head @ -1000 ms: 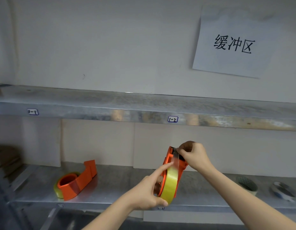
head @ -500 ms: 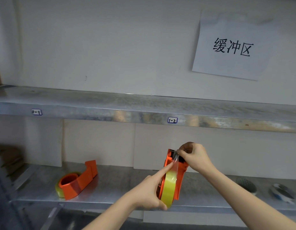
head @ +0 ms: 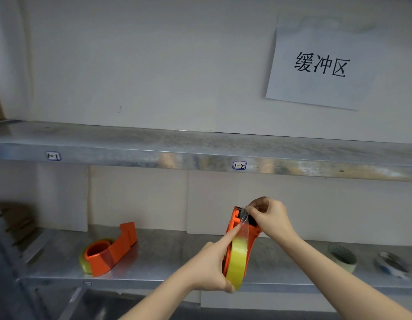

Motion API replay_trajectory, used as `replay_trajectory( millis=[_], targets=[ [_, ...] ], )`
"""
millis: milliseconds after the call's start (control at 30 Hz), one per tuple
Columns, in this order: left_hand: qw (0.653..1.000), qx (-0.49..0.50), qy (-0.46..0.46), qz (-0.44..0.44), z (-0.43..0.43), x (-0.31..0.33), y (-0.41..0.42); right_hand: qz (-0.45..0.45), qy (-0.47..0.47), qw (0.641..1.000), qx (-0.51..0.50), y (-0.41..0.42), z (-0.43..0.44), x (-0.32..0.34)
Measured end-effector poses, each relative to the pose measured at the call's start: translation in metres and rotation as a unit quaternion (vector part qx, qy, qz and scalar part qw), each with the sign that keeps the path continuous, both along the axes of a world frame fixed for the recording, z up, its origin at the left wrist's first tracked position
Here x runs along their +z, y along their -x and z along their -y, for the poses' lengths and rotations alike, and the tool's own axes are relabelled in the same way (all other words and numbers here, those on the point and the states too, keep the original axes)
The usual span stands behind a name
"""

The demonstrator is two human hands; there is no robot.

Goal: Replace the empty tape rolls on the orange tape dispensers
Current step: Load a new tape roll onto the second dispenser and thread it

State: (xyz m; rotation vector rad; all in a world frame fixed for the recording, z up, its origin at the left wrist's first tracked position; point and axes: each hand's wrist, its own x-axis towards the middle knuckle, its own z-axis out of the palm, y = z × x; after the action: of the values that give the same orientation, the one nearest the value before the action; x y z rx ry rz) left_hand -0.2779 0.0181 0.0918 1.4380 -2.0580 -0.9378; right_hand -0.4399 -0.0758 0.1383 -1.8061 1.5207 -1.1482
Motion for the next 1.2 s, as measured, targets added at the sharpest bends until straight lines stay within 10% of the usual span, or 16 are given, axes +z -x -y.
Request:
replay_trajectory(
  millis=[1200],
  targets=[
    [1.0,0.012,-0.001,0.002,-0.014,0.01,0.005,0.033,0.002,0.999,0.037,-0.001,0.001,0.006]
  ],
)
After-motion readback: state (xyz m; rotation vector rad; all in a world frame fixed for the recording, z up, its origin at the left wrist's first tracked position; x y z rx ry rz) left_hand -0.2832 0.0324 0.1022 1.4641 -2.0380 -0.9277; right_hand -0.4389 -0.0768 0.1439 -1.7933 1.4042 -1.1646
